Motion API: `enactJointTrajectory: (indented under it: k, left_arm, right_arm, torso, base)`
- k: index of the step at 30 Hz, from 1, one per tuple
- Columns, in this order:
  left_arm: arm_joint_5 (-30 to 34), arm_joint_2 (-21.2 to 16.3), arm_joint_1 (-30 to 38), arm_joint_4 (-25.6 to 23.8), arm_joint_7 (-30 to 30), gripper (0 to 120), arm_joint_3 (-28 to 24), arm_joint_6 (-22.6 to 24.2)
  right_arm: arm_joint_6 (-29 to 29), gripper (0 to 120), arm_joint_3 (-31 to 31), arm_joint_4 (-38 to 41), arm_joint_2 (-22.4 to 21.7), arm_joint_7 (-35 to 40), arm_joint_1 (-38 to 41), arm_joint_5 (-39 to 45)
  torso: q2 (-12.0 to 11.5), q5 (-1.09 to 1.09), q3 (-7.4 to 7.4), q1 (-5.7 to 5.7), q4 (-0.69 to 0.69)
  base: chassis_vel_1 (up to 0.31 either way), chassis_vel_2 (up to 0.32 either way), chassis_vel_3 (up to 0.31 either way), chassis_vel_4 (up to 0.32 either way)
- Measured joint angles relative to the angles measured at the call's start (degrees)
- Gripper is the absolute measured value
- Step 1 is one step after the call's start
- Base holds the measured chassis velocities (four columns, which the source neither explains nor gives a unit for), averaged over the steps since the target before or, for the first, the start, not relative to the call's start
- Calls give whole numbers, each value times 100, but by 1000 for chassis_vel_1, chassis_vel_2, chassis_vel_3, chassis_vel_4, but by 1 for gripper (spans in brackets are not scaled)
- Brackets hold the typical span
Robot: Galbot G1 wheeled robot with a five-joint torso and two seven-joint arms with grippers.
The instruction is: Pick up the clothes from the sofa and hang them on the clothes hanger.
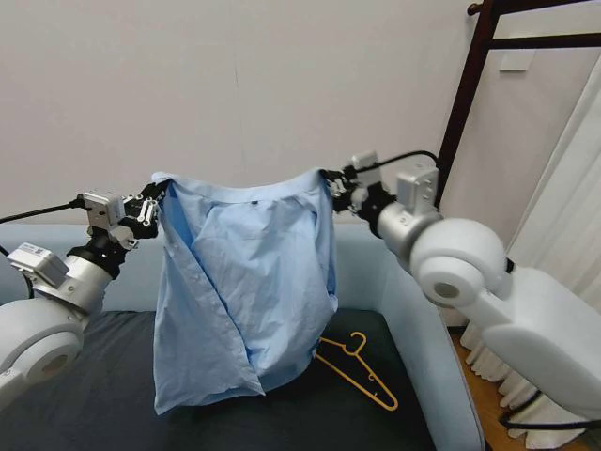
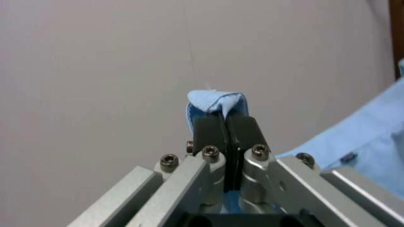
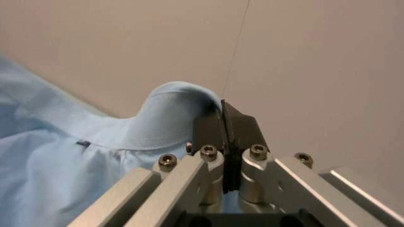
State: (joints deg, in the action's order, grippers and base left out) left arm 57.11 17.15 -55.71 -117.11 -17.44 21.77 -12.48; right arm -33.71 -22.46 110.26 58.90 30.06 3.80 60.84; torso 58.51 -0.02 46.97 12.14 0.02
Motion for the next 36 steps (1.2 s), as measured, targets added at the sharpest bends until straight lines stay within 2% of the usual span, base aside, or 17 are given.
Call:
enactJointTrajectory:
  k: [1,2,4,6,7,8,10,13,16,18,19,20,22,24,30,36]
  left_arm:
    - [-59,90,339,217,43,0,-399,-11]
    - [-59,90,339,217,43,0,-399,-11]
    - [-283,249,1267,705,109,0,-1302,-23]
    - [-454,336,2210,1215,59,0,-1995,3]
    - [-481,358,2598,1381,-17,0,-2203,61]
    - [-481,358,2598,1381,-17,0,-2203,61]
    - [-478,336,3139,1483,-115,0,-2370,223]
    - [-444,172,3278,1303,-173,0,-2297,347]
    - [-526,-246,2857,750,-295,0,-1734,371]
    - [-638,-553,2412,293,-447,0,-1293,389]
    - [-657,-672,2248,47,-552,0,-1051,439]
    - [-657,-672,2248,47,-552,0,-1051,439]
    - [-559,-866,2084,-412,-787,0,-651,617]
    - [-411,-1037,2039,-658,-917,0,-434,716]
    - [-111,-1224,2025,-798,-966,0,-181,738]
    - [183,-1228,2002,-484,-690,0,-189,476]
  right_arm:
    - [38,0,-102,-269,141,-28,147,-106]
    - [38,0,-102,-269,141,-28,147,-106]
    - [63,0,-291,-923,404,-73,475,-267]
    - [136,0,-438,-1496,553,-135,822,-482]
    - [164,0,-474,-1682,581,-158,978,-562]
    - [164,0,-474,-1682,581,-158,978,-562]
    - [161,0,-487,-1834,573,-184,1277,-571]
    - [99,0,-489,-1766,430,-193,1556,-480]
    - [-50,0,-466,-1406,186,-106,1868,-172]
    - [-207,0,-405,-1018,24,66,2031,187]
    - [-265,0,-384,-821,-38,153,2116,346]
    - [-265,0,-384,-821,-38,153,2116,346]
    - [-389,0,-319,-328,-179,399,2337,764]
    - [-510,0,-285,28,-290,601,2488,1112]
    - [-641,0,-187,413,-577,942,2710,1671]
    - [-751,0,-118,502,-724,1173,2825,2041]
  torso:
    - [0,-4,0,0,-2]
    - [0,-4,0,0,-2]
    - [-1,-9,1,1,-3]
    - [-1,0,2,1,-10]
    - [-1,1,2,2,-13]
    - [-1,1,2,2,-13]
    - [-2,1,3,3,-13]
    - [-1,2,1,3,-12]
    - [0,4,-2,-1,-6]
    - [0,-1,-1,-1,-7]
    - [0,0,-1,-1,-2]
    - [0,0,-1,-1,-2]
    - [1,3,-3,-2,-10]
    - [1,2,-2,-2,-9]
    - [1,2,-2,-2,-8]
    - [1,2,-1,-1,-9]
  base:
    - [0,0,0,0]
    - [0,0,0,0]
    - [0,0,0,0]
    - [0,0,0,0]
    - [0,0,0,0]
    - [0,0,0,0]
    - [0,0,0,0]
    - [0,0,0,0]
    - [0,0,0,0]
    - [0,0,0,0]
    - [0,0,0,0]
    - [0,0,0,0]
    - [0,0,0,0]
    - [0,0,0,0]
    - [0,0,0,0]
    - [0,0,0,0]
